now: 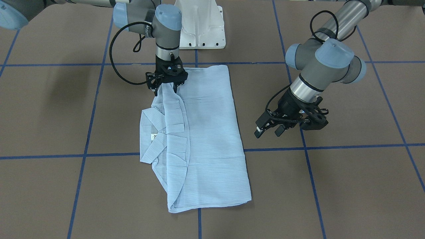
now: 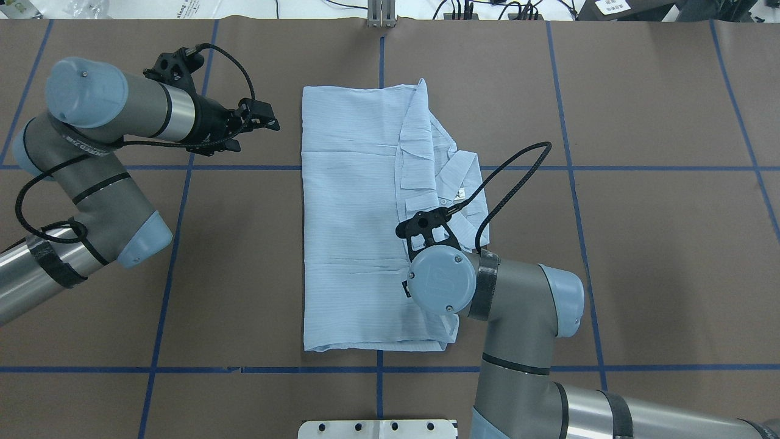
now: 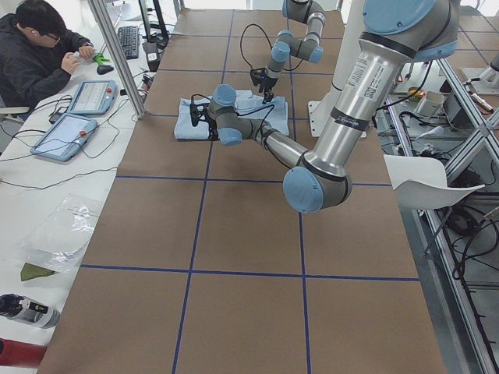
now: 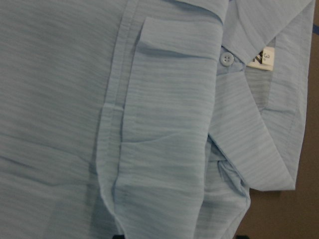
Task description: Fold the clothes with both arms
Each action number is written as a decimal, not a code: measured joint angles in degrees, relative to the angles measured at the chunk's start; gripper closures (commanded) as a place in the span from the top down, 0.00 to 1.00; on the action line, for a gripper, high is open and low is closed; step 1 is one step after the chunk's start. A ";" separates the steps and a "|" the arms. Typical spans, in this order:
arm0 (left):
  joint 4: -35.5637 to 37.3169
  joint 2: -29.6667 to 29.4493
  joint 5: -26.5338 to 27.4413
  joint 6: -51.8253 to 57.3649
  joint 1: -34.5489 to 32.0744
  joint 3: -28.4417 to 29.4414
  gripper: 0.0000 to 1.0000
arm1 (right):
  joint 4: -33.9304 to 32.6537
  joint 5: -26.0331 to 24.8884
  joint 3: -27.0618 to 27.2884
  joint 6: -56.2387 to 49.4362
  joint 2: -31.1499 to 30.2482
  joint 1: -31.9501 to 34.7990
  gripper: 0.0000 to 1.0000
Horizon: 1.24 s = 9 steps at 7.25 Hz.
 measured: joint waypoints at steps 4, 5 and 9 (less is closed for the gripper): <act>0.00 -0.01 0.07 0.00 0.00 0.36 1.00 | 4.93 0.09 0.32 0.10 -0.27 -0.88 0.02; 0.00 -0.05 0.07 0.00 0.00 0.42 1.00 | 5.92 0.07 0.19 0.16 -0.41 -1.25 0.00; 0.00 -0.18 0.09 0.00 0.00 0.66 1.00 | 6.45 -0.02 1.73 0.19 -1.56 -0.90 0.00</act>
